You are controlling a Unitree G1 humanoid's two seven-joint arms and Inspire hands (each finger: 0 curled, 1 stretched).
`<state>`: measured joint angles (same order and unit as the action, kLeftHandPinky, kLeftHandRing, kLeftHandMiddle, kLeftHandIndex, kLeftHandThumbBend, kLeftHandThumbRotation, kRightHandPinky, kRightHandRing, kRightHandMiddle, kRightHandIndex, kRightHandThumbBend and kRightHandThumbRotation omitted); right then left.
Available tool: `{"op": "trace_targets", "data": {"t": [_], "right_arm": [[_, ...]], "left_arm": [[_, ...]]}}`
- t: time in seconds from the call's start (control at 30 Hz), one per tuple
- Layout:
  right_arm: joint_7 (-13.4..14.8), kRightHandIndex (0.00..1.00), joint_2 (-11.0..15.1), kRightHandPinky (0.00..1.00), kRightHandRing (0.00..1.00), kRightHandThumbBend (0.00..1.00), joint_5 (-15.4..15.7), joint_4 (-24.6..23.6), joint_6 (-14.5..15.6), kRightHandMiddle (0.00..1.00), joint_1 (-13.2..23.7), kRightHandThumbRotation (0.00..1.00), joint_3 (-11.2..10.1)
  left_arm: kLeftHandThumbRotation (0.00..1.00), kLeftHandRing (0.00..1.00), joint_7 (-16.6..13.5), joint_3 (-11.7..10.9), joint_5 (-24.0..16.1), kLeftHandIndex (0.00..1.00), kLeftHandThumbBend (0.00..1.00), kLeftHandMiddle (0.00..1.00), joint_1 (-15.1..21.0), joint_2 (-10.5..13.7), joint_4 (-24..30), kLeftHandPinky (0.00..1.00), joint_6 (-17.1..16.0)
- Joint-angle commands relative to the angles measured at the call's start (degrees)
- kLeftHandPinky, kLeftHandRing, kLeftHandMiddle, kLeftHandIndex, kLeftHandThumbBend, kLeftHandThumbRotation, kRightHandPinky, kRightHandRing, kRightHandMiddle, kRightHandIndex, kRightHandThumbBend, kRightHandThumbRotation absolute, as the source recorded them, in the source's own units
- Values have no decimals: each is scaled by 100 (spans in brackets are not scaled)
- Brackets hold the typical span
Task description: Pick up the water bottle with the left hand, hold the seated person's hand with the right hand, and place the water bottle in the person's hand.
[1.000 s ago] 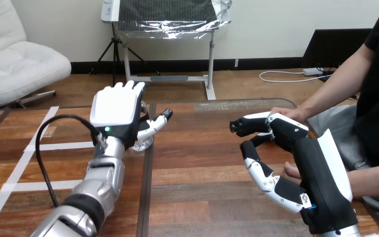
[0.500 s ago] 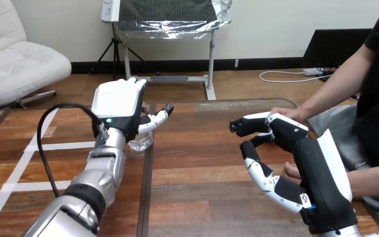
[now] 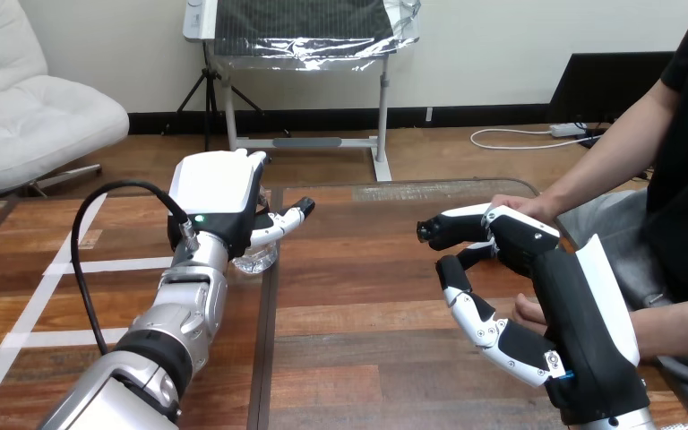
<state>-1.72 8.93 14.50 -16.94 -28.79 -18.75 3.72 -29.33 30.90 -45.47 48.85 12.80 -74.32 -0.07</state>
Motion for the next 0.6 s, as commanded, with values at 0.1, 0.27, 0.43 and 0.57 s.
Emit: {"op": "trace_targets", "data": {"t": [0.1, 0.27, 0.43, 0.57], "right_arm": [[30, 60, -14, 51, 64, 25, -75, -46, -28, 66, 224, 0, -33], [24, 60, -7, 52, 64, 25, -92, -22, -40, 67, 241, 0, -29], [29, 60, -6, 52, 65, 26, -77, -10, -47, 67, 258, 0, -22], [27, 60, -11, 52, 65, 26, -77, -19, -37, 67, 265, 0, -8]], "left_arm": [[100, 89, -96, 83, -32, 88, 61, 89, 180, 101, -10, 90, -20], [100, 89, -128, 90, -37, 88, 62, 89, 143, 114, -16, 90, -28], [100, 90, -5, 84, -20, 89, 62, 90, 147, 125, -21, 91, -4], [100, 91, 222, 53, 28, 89, 63, 91, 176, 129, -58, 92, 8]]}}
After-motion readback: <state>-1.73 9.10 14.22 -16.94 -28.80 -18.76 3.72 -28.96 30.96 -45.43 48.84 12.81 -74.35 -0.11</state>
